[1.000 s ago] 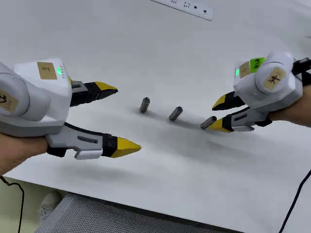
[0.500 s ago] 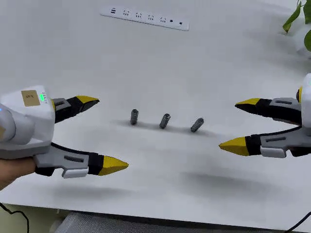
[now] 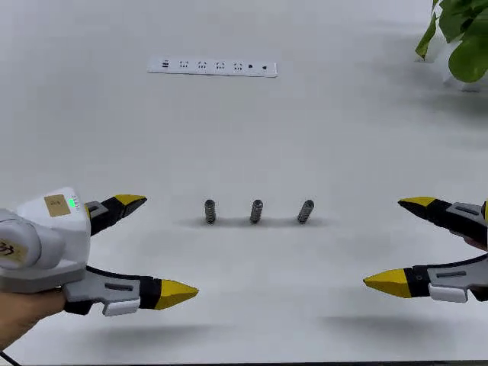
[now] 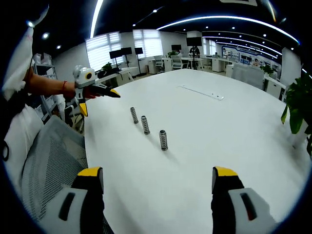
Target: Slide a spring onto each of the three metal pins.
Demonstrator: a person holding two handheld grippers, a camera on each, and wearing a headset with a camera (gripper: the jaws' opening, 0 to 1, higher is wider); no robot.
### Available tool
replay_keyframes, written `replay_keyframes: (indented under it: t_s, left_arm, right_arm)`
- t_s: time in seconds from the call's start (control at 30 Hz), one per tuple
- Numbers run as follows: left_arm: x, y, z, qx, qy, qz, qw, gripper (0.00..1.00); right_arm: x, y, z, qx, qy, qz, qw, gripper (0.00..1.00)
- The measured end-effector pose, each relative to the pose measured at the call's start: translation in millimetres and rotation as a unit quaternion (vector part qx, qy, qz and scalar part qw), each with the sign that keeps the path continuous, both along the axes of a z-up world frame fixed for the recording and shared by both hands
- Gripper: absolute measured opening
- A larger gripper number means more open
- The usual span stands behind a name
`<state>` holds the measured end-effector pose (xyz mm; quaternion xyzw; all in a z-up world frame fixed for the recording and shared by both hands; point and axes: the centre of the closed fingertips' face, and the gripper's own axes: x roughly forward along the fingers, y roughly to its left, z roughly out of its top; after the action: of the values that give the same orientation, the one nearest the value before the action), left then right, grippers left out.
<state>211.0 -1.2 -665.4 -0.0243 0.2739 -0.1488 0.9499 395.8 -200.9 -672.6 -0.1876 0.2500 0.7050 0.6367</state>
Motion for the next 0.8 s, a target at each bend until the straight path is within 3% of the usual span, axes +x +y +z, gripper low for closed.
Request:
replay_keyframes:
  t_s: [0.33, 0.8]
  left_arm:
    - [0.3, -6.4, -1.9, 0.003, 0.013, -0.004, 0.9999, 1.0]
    - [0.5, -10.7, 0.6, 0.006, 0.012, -0.014, 0.9998, 1.0]
  right_arm:
    - [-3.9, -0.6, 8.6, 0.017, 0.001, -0.014, 0.9997, 0.93]
    - [-9.5, -1.2, 13.2, 0.018, -0.005, -0.009, 0.9998, 0.93]
